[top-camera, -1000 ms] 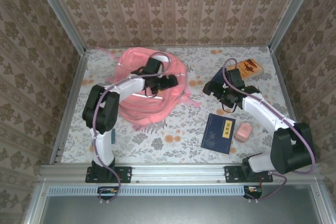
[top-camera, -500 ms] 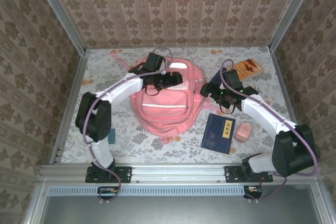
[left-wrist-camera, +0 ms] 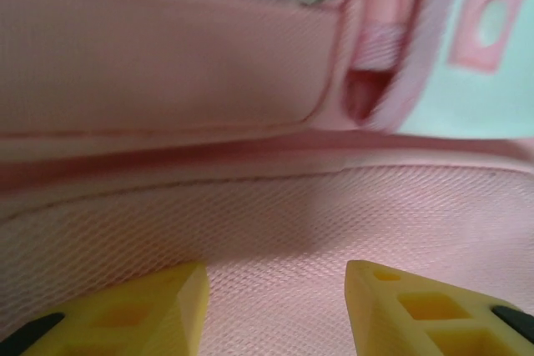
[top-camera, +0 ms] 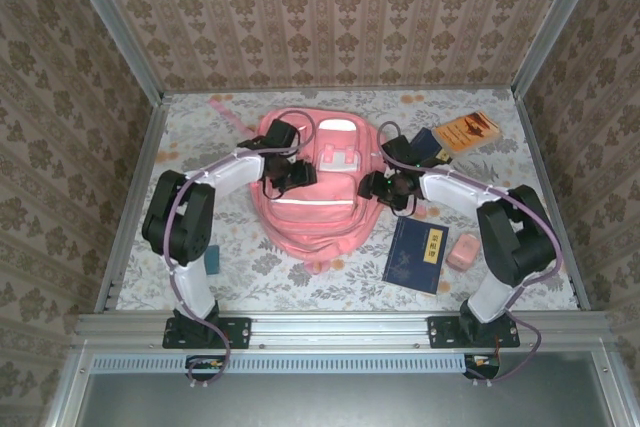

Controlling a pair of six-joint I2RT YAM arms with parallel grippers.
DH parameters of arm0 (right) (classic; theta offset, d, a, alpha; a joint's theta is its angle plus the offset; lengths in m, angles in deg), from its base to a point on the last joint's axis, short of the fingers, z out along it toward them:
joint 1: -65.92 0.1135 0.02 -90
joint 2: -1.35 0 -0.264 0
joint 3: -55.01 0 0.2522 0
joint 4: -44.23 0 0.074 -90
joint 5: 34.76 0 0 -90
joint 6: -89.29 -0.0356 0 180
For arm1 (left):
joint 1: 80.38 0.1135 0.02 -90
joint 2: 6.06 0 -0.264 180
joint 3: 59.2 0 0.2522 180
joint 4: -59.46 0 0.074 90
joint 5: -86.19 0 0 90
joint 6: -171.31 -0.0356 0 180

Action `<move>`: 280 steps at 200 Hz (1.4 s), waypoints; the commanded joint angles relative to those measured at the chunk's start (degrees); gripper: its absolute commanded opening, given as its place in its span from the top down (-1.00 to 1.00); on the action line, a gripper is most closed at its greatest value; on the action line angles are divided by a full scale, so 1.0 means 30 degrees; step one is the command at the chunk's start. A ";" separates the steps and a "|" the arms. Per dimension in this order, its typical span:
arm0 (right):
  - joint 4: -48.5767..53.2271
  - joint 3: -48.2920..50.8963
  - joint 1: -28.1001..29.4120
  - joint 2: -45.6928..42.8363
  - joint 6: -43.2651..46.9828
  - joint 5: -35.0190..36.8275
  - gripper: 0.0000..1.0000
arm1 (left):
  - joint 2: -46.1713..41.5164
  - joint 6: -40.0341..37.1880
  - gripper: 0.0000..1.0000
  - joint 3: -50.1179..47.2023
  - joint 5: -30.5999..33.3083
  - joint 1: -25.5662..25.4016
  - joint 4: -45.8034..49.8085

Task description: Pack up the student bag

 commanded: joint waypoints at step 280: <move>0.0660 0.3133 -0.2041 -0.5803 0.0449 0.0963 -0.62 | 0.2441 0.2010 0.06 0.5994 0.8869 -0.6871 0.8295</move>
